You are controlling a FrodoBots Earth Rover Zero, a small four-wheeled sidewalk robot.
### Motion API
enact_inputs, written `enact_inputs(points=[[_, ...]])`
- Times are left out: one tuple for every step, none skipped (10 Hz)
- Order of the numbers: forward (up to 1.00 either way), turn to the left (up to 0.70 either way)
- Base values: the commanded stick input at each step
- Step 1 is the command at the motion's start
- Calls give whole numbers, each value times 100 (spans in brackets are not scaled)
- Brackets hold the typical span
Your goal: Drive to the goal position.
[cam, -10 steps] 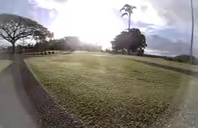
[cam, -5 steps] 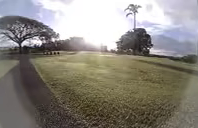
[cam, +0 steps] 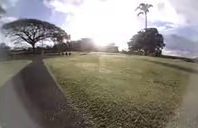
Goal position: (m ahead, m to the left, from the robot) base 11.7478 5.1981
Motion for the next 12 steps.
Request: enact_inputs(points=[[0,45],[0,45],[0,45],[0,45],[0,45],[0,45],[0,45],[0,45],[0,45],[0,45],[0,45],[0,45]])
